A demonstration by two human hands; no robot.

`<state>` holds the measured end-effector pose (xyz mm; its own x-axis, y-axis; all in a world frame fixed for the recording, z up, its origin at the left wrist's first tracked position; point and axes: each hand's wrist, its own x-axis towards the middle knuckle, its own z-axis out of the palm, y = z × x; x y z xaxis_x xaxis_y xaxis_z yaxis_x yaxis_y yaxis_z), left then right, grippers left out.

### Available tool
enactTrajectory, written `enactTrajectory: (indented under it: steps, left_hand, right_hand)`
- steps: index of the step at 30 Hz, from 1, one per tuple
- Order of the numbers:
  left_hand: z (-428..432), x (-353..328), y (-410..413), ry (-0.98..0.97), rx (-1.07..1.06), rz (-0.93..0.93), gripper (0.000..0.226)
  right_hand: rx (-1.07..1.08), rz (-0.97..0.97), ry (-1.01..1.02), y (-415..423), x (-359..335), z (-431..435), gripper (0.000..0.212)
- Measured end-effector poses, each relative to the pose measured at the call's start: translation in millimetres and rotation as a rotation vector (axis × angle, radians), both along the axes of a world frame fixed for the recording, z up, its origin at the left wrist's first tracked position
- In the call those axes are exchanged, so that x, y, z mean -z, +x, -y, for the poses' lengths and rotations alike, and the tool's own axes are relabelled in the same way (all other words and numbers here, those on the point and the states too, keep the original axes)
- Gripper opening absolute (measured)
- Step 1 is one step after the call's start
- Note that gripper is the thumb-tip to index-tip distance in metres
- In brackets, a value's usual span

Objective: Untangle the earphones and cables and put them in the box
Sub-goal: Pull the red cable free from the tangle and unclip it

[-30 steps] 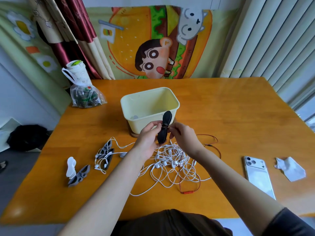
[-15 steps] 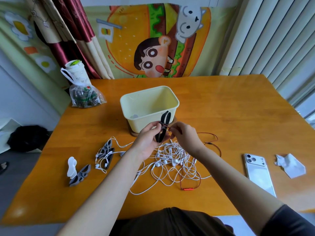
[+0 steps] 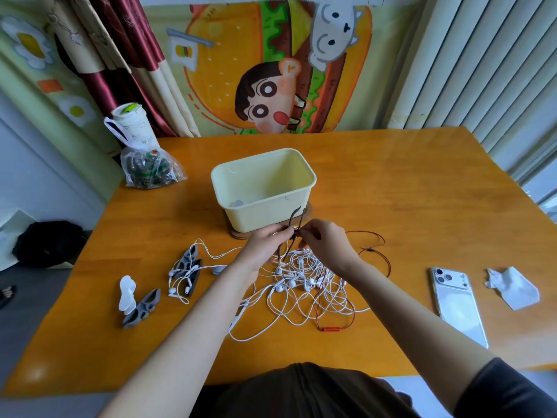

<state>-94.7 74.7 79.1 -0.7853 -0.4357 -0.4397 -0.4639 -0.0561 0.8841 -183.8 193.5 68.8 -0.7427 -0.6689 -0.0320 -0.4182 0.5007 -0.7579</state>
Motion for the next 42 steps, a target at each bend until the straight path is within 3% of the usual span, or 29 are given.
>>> enactTrajectory:
  steps: [8, 17, 22, 30, 39, 42]
  left_hand:
    - [0, 4, 0, -0.093, 0.018, 0.011, 0.011]
    - [-2, 5, 2, -0.192, 0.117, -0.026, 0.013]
    - [-5, 1, 2, -0.193, 0.201, -0.055, 0.019]
    - [0, -1, 0, -0.212, 0.219, -0.032, 0.010]
    - [-1, -2, 2, -0.056, 0.186, -0.116, 0.014]
    - [-4, -6, 1, 0.134, 0.163, -0.224, 0.018]
  right_hand:
    - [-0.007, -0.011, 0.010, 4, -2, -2, 0.015]
    - [-0.104, -0.171, 0.029, -11, -21, -12, 0.012]
    - [-0.090, -0.214, -0.039, -24, -33, -10, 0.011]
    - [-0.088, -0.262, -0.137, -22, -38, -7, 0.012]
    - [0.015, -0.263, -0.195, -31, -34, -12, 0.011]
    - [0.060, -0.192, -0.184, -33, -26, -15, 0.010]
